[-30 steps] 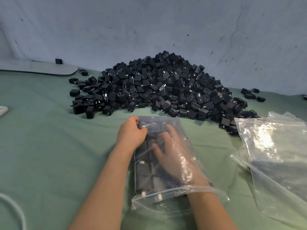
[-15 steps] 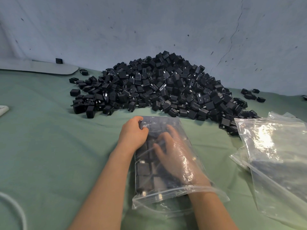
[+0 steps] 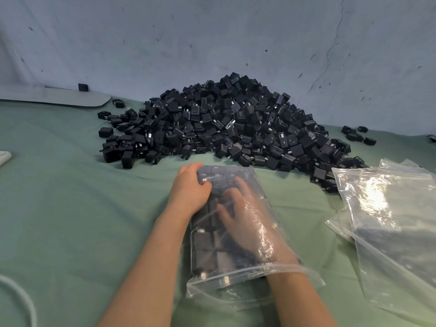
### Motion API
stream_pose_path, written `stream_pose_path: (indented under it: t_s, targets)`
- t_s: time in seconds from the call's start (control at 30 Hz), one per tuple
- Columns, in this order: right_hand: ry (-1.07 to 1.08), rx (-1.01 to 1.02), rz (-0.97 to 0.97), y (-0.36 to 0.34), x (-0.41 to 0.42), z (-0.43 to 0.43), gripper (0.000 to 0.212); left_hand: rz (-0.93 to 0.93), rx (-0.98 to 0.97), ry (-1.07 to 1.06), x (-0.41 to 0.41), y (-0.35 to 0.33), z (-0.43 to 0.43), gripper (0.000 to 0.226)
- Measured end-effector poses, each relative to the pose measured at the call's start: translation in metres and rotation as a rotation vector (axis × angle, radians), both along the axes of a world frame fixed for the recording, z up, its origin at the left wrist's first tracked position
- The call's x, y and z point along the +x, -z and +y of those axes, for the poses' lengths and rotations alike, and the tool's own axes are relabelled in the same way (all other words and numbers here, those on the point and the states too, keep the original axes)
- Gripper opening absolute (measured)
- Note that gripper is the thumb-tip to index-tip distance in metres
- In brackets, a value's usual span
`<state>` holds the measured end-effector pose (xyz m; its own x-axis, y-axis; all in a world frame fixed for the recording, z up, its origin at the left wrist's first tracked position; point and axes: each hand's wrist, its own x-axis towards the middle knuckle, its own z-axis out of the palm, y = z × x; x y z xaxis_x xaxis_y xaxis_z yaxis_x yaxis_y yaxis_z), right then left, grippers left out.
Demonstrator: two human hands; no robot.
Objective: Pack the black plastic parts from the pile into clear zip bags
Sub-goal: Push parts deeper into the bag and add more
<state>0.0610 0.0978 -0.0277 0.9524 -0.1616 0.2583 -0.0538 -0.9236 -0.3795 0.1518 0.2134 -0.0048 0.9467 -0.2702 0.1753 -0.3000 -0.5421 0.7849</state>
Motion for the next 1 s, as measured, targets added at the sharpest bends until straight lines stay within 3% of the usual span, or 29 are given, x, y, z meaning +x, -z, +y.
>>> stream_pose_path:
  t_s: [0.2,0.47,1.0]
  targets:
    - [-0.023,0.018,0.007,-0.001,-0.001,-0.001,0.033,-0.16,0.16,0.23,-0.006,0.001,-0.008,0.037]
    - [-0.015,0.048,0.024,0.0,-0.003,0.0,0.036,-0.138,0.236,0.225,-0.001,0.009,-0.009,0.037]
    - [-0.02,0.107,-0.015,0.005,0.005,-0.003,0.029,-0.173,0.2,0.298,-0.008,0.002,-0.014,0.044]
